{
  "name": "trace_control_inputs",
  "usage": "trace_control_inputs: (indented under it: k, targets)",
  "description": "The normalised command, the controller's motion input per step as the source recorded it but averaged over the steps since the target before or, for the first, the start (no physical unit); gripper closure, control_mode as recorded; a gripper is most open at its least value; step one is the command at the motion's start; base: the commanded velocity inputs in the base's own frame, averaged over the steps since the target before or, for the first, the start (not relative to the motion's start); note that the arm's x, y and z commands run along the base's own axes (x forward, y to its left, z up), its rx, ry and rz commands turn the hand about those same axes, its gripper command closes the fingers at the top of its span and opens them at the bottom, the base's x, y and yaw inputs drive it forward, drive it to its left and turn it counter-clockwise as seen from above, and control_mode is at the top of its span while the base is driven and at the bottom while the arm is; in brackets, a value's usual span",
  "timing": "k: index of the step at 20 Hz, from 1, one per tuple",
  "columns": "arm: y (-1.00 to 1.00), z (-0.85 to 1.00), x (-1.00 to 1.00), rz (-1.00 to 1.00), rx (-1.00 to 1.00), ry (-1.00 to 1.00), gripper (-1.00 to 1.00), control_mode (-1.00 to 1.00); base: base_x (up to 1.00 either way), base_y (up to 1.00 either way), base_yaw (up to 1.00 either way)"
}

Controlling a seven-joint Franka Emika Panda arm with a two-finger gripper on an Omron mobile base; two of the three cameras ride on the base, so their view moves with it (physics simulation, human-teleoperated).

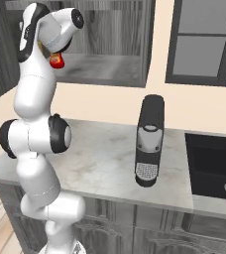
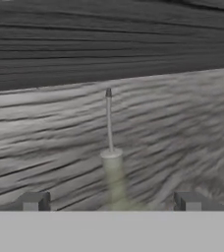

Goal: Take 2 condiments from the cabinet and move them on the counter near the stove.Make sure the condiments are lined up with each other, next to each other.

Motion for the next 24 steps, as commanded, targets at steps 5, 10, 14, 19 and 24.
trace_control_inputs:
  k: [5, 10, 14, 19, 24]
  targets:
    - [0.08, 0.0, 0.37, 0.04, 0.0, 0.0, -1.0, -1.0, 0.0, 0.0, 0.0]
    - [0.01, 0.0, 0.26, 0.04, 0.0, 0.0, -1.0, -1.0, 0.0, 0.0, 0.0]
    - [0.0, 0.03, 0.19, 0.06, 0.0, 0.0, -1.0, -1.0, 0.0, 0.0, 0.0]
    - [0.02, 0.01, 0.05, 0.07, 0.0, 0.0, -1.0, -1.0, 0.0, 0.0, 0.0]
    - [0.18, 0.0, 0.0, 0.06, 0.0, 0.0, 1.0, -1.0, 0.0, 0.0, 0.0]
